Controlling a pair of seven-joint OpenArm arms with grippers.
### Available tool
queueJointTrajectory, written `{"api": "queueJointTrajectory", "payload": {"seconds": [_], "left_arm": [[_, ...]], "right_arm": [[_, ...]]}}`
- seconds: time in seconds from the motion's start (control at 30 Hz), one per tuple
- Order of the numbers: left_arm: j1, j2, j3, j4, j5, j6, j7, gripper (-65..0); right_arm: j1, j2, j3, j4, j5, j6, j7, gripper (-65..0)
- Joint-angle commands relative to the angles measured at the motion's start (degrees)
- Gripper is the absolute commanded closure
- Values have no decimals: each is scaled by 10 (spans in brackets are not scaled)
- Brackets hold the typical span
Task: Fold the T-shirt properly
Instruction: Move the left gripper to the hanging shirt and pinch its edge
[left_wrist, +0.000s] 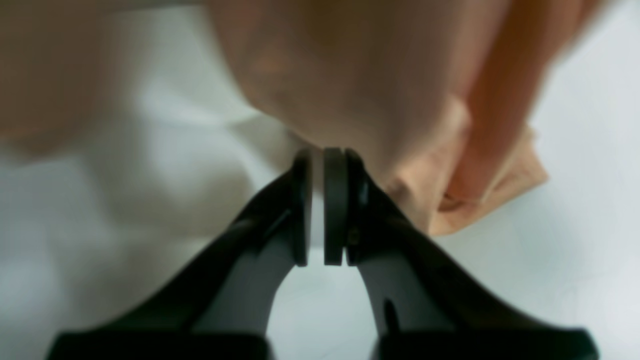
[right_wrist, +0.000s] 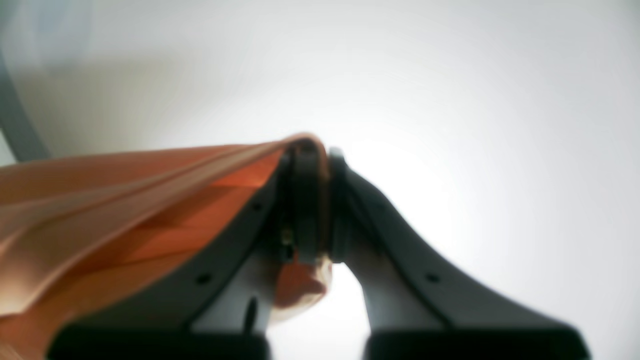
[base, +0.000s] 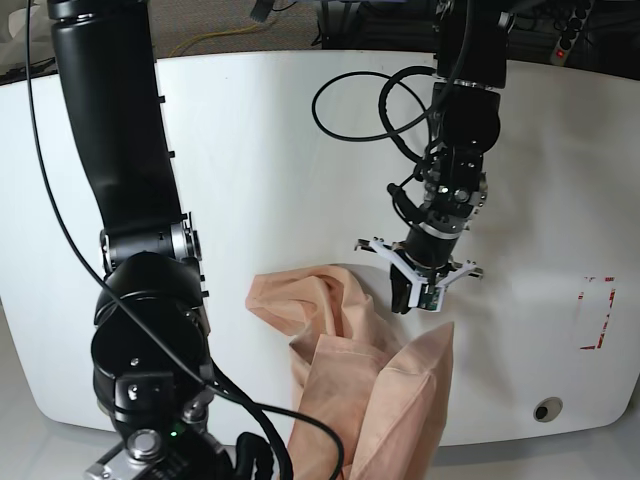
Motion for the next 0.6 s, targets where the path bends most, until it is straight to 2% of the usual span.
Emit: {"api": "queueJointTrajectory", "payload": {"seconds": [0.0, 0.17, 0.37, 0.43, 0.5, 0.57], "left_arm": [[-4, -15, -7, 56, -5, -6, 7, -24], [12, -39, -36, 125, -6, -7, 42, -25], [27, -42, -46, 136, -5, -67, 45, -50], [32, -39, -42, 124, -6, -89, 45, -125], [38, -29, -30, 112, -6, -97, 42, -200], [38, -13, -16, 95, -6, -97, 41, -307]], "right_arm": [[26, 2, 45, -19, -9, -10, 12, 0], [28, 5, 83, -50, -9, -10, 12, 0], [25, 5, 91, -52, -9, -10, 12, 0], [25, 5, 90, -52, -9, -10, 12, 0], [25, 5, 90, -53, -9, -10, 12, 0], [25, 4, 89, -53, -9, -10, 12, 0]]}}
